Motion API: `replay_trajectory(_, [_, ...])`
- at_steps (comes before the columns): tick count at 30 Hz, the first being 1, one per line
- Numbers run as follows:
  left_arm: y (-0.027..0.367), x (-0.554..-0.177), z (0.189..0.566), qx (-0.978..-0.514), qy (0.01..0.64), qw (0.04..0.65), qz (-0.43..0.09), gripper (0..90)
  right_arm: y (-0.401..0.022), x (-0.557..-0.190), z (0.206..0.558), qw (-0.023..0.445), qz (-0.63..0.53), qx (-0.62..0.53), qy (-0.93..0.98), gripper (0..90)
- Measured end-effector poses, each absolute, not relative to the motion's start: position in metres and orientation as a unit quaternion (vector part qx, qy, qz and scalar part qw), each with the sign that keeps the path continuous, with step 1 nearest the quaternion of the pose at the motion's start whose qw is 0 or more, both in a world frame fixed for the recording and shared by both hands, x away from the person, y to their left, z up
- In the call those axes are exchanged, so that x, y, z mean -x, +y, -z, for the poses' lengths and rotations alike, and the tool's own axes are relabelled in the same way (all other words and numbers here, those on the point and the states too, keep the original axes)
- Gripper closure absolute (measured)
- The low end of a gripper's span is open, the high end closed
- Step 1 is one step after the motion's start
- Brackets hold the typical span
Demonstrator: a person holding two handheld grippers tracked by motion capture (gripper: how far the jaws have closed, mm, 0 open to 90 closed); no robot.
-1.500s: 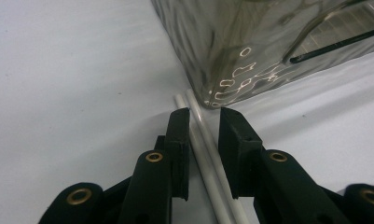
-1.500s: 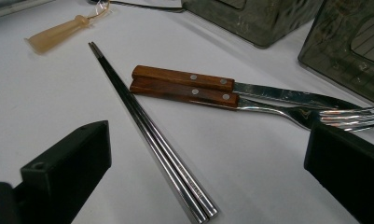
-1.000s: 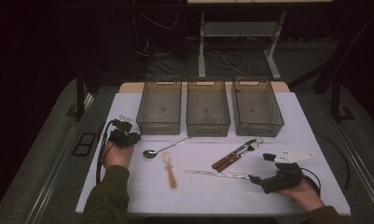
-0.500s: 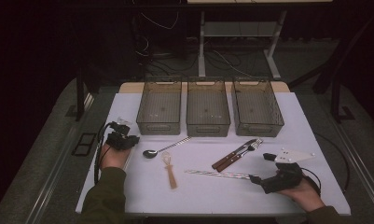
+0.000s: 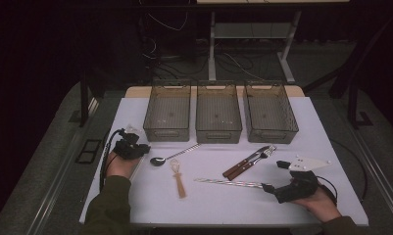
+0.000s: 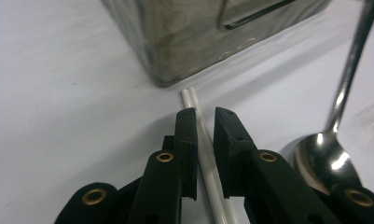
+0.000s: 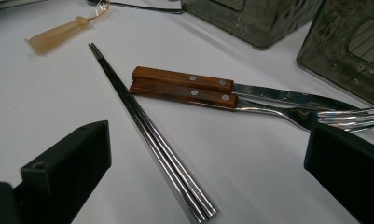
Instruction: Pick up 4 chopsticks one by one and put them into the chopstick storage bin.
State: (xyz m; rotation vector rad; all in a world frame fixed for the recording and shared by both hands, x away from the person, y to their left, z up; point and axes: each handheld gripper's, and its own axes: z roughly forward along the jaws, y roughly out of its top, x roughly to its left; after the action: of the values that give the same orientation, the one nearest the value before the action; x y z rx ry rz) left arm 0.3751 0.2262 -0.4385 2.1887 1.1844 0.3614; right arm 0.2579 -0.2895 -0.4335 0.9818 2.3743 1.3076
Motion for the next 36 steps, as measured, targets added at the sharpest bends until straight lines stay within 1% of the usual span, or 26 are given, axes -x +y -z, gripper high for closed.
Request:
replay_trajectory(15, [0.209, -0.379, 0.44, -0.851, 0.395, 0.327, -0.113, 79.4, -0.289, -0.258, 0.434, 0.128, -0.449, -0.338, 0.817, 0.8])
replay_trajectory(21, [0.201, -0.382, 0.441, -0.859, 0.377, 0.328, -0.113, 79.2, -0.289, -0.258, 0.434, 0.128, -0.449, -0.338, 0.817, 0.8])
replay_trajectory(24, [0.202, -0.381, 0.44, -0.855, 0.381, 0.331, -0.119, 78.2, -0.289, -0.258, 0.434, 0.128, -0.45, -0.338, 0.817, 0.8])
replay_trajectory(31, [0.212, -0.372, 0.425, -0.834, 0.397, 0.358, -0.138, 64.2, -0.29, -0.257, 0.433, 0.128, -0.451, -0.338, 0.816, 0.8])
replay_trajectory(32, [0.214, -0.369, 0.423, -0.831, 0.4, 0.362, -0.138, 59.0, -0.291, -0.258, 0.433, 0.13, -0.451, -0.339, 0.815, 0.9])
replay_trajectory(33, [0.216, -0.367, 0.421, -0.827, 0.404, 0.367, -0.136, 59.0, -0.291, -0.258, 0.433, 0.13, -0.451, -0.339, 0.815, 0.9])
replay_trajectory(36, [0.22, -0.36, 0.416, -0.819, 0.412, 0.377, -0.129, 51.5, -0.291, -0.257, 0.433, 0.13, -0.451, -0.34, 0.814, 0.8])
